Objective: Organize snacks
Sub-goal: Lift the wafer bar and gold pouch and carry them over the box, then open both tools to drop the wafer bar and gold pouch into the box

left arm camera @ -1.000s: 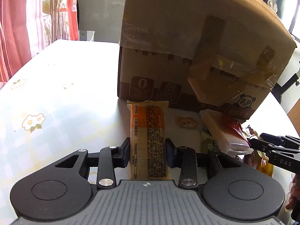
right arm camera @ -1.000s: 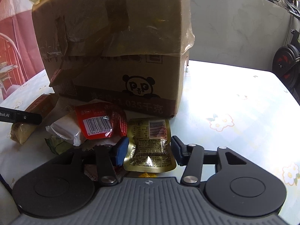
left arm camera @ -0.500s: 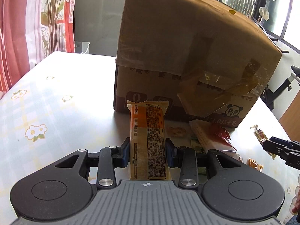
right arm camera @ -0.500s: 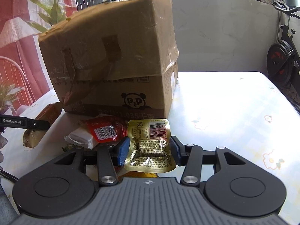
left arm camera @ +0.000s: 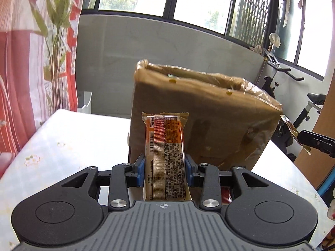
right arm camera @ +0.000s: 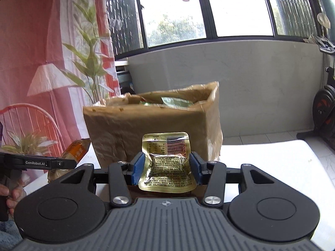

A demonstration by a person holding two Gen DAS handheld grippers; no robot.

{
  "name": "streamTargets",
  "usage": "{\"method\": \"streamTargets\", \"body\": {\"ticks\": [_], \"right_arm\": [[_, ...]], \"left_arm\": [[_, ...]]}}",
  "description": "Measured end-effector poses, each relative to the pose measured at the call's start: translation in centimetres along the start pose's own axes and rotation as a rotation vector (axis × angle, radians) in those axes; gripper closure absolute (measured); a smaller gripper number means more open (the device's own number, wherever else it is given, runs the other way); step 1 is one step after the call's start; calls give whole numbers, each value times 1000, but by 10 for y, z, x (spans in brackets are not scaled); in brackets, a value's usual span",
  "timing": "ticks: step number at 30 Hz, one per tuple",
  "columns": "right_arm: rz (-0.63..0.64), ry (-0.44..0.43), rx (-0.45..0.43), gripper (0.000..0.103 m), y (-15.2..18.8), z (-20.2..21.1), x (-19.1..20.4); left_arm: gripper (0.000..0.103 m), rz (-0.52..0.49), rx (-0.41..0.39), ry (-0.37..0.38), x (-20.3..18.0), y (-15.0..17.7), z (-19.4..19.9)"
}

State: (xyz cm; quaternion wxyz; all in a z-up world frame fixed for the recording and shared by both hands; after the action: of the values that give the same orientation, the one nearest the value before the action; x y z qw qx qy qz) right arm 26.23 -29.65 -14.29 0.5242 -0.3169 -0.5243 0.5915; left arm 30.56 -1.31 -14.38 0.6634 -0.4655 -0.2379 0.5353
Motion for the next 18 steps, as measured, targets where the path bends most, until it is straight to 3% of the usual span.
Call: {"method": "streamTargets", "body": {"ticks": [9,13,18], "right_arm": [[19,-10,-92,54,-67,-54,3],[-7,35,-72,54,-81,-96,-6],[23,118,-5,54,-74,-129,-13]], "left_arm": [[64,-113,-139,8,-20,-95,-14],[64,-123,-138,-6,-22,-128,-48],[64,-121,-103,-51,-20,-138,-90]]}}
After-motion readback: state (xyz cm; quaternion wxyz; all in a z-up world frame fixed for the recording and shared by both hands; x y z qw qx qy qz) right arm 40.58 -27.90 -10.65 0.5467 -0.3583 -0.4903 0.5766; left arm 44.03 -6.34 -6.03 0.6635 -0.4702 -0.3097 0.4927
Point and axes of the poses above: each gripper's, at about its wrist camera, not at the fingertips, and z roughly against the way its jaws point, x to its left, y to its underside, the point moved 10 cm from there along -z, roughly the way its jaws point, and after that the axes turned 6 degrees about y, right-handed, at the moved point
